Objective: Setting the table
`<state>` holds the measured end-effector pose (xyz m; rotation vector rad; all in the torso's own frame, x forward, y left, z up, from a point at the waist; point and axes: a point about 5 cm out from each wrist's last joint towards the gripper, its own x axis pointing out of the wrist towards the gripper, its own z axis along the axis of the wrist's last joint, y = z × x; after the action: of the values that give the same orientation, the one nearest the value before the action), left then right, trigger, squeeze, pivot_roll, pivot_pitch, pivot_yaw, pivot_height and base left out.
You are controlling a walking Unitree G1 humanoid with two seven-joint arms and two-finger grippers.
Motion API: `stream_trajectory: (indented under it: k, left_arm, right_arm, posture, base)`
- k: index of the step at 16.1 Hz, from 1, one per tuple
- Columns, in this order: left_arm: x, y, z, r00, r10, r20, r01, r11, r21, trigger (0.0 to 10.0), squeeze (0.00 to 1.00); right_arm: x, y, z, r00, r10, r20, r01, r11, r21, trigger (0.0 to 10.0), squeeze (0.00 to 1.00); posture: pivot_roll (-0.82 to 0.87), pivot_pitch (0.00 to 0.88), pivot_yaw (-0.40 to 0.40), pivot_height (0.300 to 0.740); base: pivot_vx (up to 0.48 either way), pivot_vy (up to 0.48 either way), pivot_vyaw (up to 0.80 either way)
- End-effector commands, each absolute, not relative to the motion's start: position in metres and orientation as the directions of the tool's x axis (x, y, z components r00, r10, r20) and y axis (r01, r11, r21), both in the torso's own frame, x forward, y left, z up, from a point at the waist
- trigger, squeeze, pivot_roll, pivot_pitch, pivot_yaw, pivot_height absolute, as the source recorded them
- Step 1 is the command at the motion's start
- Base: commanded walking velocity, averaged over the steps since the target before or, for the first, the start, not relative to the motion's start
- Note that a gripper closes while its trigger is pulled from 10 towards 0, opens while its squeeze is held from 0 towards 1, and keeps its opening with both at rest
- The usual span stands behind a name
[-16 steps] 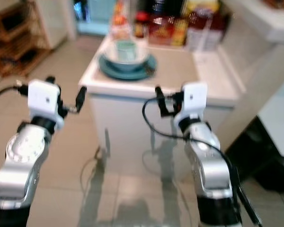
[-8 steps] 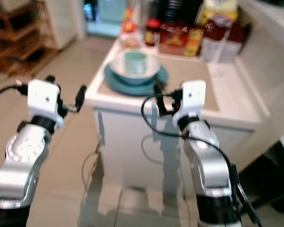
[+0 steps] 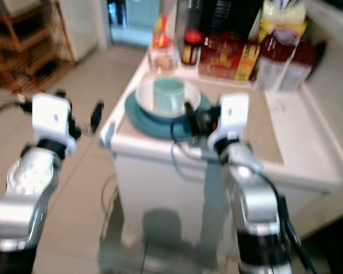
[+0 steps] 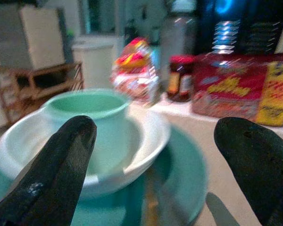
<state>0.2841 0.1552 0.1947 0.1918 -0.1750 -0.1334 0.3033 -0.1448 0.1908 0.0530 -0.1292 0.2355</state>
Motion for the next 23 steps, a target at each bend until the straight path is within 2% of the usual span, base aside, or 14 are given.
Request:
stream_trajectory:
  k: [1,4,5,7,10,11,12,13,16,19,22,23]
  left_arm:
    - [0.286,0.149,0.200,0.972,-0.168,0.167,0.141,0.977,0.162,10.0,0.00]
    - [0.304,0.162,0.217,0.973,-0.130,0.192,0.138,0.990,-0.030,10.0,0.00]
    - [0.310,0.165,0.224,0.969,-0.151,0.195,0.177,0.976,-0.123,10.0,1.00]
    - [0.317,0.163,0.235,0.950,-0.228,0.214,0.268,0.946,-0.183,10.0,1.00]
    - [0.329,0.154,0.231,0.943,-0.314,0.108,0.331,0.912,-0.244,10.0,1.00]
    - [0.331,0.150,0.229,0.932,-0.353,0.085,0.363,0.897,-0.251,10.0,0.42]
    - [0.337,0.148,0.227,0.928,-0.364,0.075,0.369,0.880,-0.299,10.0,0.00]
    - [0.345,0.145,0.228,0.925,-0.375,0.067,0.374,0.860,-0.347,10.0,0.00]
    - [0.365,0.140,0.228,0.922,-0.387,0.026,0.358,0.826,-0.435,10.0,0.00]
    - [0.371,0.132,0.226,0.906,-0.423,0.023,0.378,0.783,-0.494,10.0,0.00]
    - [0.377,0.132,0.216,0.928,-0.370,-0.036,0.309,0.823,-0.476,10.0,0.00]
    - [0.379,0.132,0.215,0.927,-0.373,-0.030,0.306,0.802,-0.512,10.0,0.00]
  right_arm:
    - [0.307,-0.159,0.190,0.975,0.190,0.118,-0.197,0.979,0.054,10.0,0.00]
    - [0.320,-0.160,0.205,0.964,0.213,0.158,-0.239,0.957,0.165,10.0,0.00]
    - [0.324,-0.162,0.212,0.959,0.223,0.175,-0.257,0.944,0.207,10.0,1.00]
    - [0.333,-0.169,0.221,0.959,0.218,0.180,-0.262,0.925,0.274,10.0,1.00]
    - [0.346,-0.175,0.227,0.967,0.200,0.155,-0.245,0.899,0.362,10.0,1.00]
    - [0.347,-0.175,0.230,0.964,0.214,0.160,-0.262,0.874,0.410,10.0,0.29]
    - [0.348,-0.170,0.235,0.952,0.263,0.160,-0.307,0.827,0.470,10.0,0.00]
    - [0.352,-0.167,0.237,0.941,0.303,0.149,-0.335,0.777,0.533,10.0,0.00]
    - [0.364,-0.159,0.233,0.925,0.365,0.106,-0.348,0.703,0.620,10.0,0.00]
    - [0.368,-0.155,0.225,0.928,0.370,0.040,-0.312,0.715,0.626,10.0,0.00]
    - [0.370,-0.151,0.217,0.917,0.399,-0.024,-0.278,0.680,0.679,10.0,0.00]
    - [0.371,-0.151,0.217,0.912,0.410,-0.028,-0.280,0.670,0.688,10.0,0.00]
  posture:
    - [0.16,0.000,-0.046,0.740]
    - [0.15,0.000,-0.041,0.740]
    - [0.15,0.000,-0.041,0.740]
    - [0.15,0.012,-0.036,0.740]
    - [0.14,0.030,-0.044,0.740]
    - [0.13,0.040,-0.043,0.740]
    - [0.12,0.045,-0.040,0.740]
    - [0.11,0.054,-0.042,0.740]
    - [0.11,0.064,-0.043,0.740]
    - [0.12,0.048,-0.061,0.740]
    - [0.13,0.027,-0.073,0.740]
    - [0.13,0.020,-0.075,0.740]
  base:
    - [0.000,0.000,0.00]
    - [0.000,0.000,0.00]
    - [0.000,0.000,0.00]
    - [0.000,0.000,0.00]
    - [0.000,0.000,0.00]
    - [0.000,0.000,0.00]
    - [0.000,0.000,0.00]
    - [0.000,0.000,0.00]
    - [0.000,0.000,0.00]
    - [0.000,0.000,0.00]
    - [0.000,0.000,0.00]
    - [0.000,0.000,0.00]
